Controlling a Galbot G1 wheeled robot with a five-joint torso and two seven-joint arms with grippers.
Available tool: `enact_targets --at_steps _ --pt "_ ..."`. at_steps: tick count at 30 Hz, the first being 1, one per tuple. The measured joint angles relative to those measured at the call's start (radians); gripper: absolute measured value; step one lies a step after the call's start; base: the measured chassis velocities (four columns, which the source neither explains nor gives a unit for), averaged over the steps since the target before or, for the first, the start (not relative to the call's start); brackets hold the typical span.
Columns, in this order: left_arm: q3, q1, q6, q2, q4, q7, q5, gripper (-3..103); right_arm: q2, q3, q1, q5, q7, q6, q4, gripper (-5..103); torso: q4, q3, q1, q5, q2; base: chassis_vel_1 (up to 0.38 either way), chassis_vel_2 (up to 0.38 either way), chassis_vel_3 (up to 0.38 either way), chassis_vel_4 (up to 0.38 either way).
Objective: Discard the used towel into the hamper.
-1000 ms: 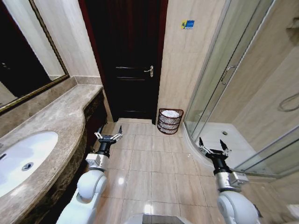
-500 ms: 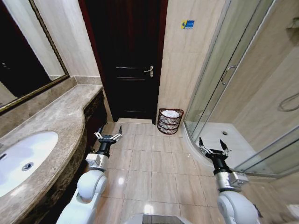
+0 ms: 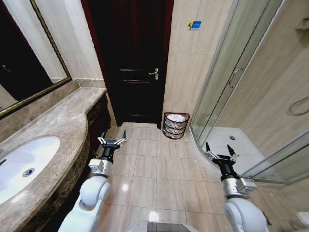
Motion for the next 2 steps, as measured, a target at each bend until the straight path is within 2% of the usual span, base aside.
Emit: enact_targets --at_steps 2 --pt "0.000 0.000 0.000 0.000 0.000 0.000 0.000 100 0.000 0.000 0.000 0.000 0.000 0.000 0.000 100 0.0000 0.000 0.000 0.0000 0.000 0.000 0.000 0.000 0.000"
